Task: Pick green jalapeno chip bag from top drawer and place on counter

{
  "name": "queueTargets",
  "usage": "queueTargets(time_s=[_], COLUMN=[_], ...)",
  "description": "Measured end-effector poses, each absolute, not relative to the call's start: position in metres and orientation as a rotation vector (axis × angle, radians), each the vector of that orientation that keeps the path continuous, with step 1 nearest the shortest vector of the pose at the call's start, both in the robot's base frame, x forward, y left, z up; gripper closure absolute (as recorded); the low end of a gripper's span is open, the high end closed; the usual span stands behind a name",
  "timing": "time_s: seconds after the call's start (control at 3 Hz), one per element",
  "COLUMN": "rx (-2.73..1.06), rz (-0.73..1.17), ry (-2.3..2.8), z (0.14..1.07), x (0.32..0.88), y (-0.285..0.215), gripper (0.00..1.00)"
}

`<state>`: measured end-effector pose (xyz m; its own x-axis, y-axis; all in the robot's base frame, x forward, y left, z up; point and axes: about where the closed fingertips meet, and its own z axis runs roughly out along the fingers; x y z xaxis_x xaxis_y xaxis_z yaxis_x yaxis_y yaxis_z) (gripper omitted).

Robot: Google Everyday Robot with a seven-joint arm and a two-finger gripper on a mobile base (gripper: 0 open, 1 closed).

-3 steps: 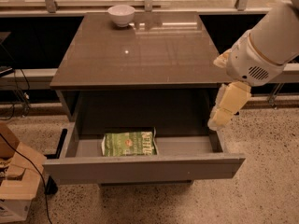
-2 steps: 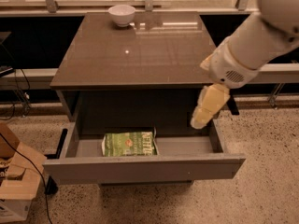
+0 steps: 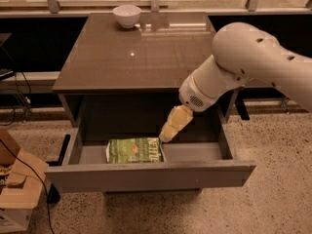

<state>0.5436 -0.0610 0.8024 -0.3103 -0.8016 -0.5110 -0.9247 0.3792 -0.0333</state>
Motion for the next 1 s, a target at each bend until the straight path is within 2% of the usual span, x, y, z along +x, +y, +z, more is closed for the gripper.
queueTargets(time_s=[0.33,1.0], rx=[-1.437,-1.389], rz=[0.393,0.579], ry=[2.223,2.253], z=[0.79,0.736], x=[0.534,0.55], y=[-0.065,-0.022], gripper=[0.0,0.0])
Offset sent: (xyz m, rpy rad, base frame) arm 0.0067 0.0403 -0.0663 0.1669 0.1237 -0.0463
